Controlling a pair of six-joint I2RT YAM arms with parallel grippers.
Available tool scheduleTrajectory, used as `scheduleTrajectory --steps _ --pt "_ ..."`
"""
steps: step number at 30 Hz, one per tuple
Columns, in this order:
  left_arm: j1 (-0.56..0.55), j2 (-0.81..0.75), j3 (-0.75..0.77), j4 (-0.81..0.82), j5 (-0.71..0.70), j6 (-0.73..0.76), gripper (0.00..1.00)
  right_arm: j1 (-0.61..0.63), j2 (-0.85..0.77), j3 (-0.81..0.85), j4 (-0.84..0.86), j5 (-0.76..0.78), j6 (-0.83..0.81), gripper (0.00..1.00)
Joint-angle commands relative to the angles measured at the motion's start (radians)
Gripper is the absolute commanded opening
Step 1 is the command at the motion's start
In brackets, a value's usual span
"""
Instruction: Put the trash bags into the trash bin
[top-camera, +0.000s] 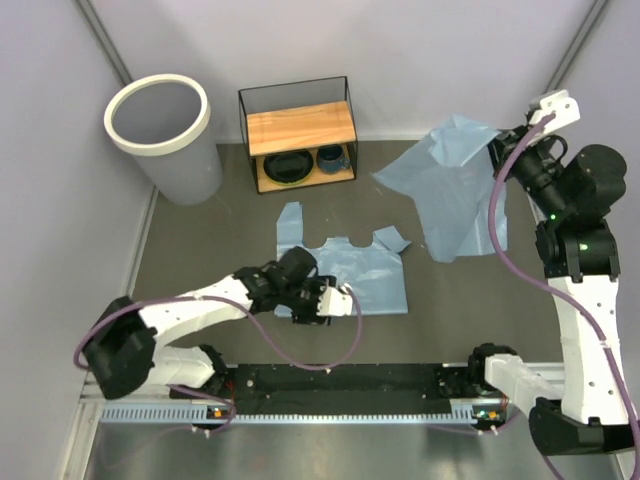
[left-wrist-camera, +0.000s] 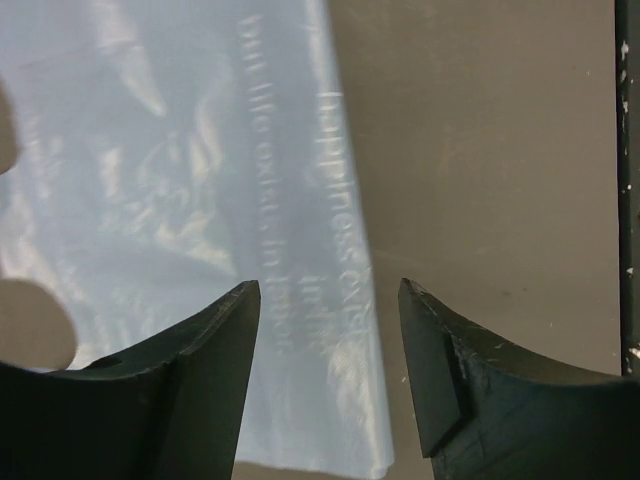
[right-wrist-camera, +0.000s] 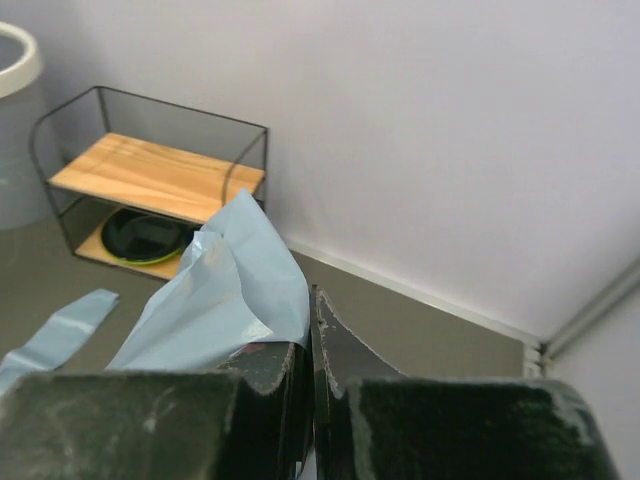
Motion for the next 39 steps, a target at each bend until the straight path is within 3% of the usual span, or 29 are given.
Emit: scheduleTrajectory --steps 1,6,9,13,14,18,22,26,30,36,37,38,39 --pt "-0.111 0.094 -0.021 0.128 -0.184 0.057 0.65 -0.038 -0.015 0.012 -0.049 0.099 -0.014 0.0" --pt "-0.163 0.224 0.002 0.177 -0.239 0.056 0.65 -0.067 -0.003 -0.011 -0.072 0.099 -0.013 0.0" --pt "-0.173 0.281 0.024 0.171 -0.236 0.062 0.56 -0.066 0.008 -0.022 -0.083 0.094 -0.013 0.0" --pt "-0.182 0.307 0.036 0.115 -0.215 0.085 0.38 -0.066 0.011 -0.031 -0.078 0.082 -0.011 0.0" --pt "-0.182 0.318 0.05 0.086 -0.212 0.083 0.23 -0.067 0.013 -0.031 -0.08 0.083 -0.01 0.0" --pt "-0.182 0.315 0.108 -0.043 -0.16 0.08 0.0 -0.067 0.016 -0.034 -0.082 0.079 -0.01 0.0" --pt "-0.18 0.27 0.192 -0.211 0.0 0.034 0.0 -0.067 0.017 -0.034 -0.081 0.068 -0.005 0.0" --pt "-0.108 0.304 0.335 -0.369 0.145 -0.001 0.0 -0.067 0.019 -0.037 -0.08 0.059 -0.004 0.0" --pt "0.013 0.411 0.543 -0.513 0.187 0.059 0.0 -0.067 0.026 -0.042 -0.08 0.053 -0.002 0.0" --pt "0.206 0.647 0.798 -0.564 0.173 0.126 0.0 -0.066 0.036 -0.046 -0.08 0.037 0.003 0.0" --pt "0.232 0.693 0.814 -0.529 0.131 0.113 0.1 -0.067 0.037 -0.046 -0.081 0.036 0.003 0.0" --pt "0.246 0.707 0.822 -0.507 0.115 0.096 0.28 -0.067 0.037 -0.048 -0.083 0.036 0.001 0.0" --pt "0.263 0.716 0.82 -0.49 0.109 0.093 0.34 -0.067 0.037 -0.049 -0.083 0.036 -0.003 0.0"
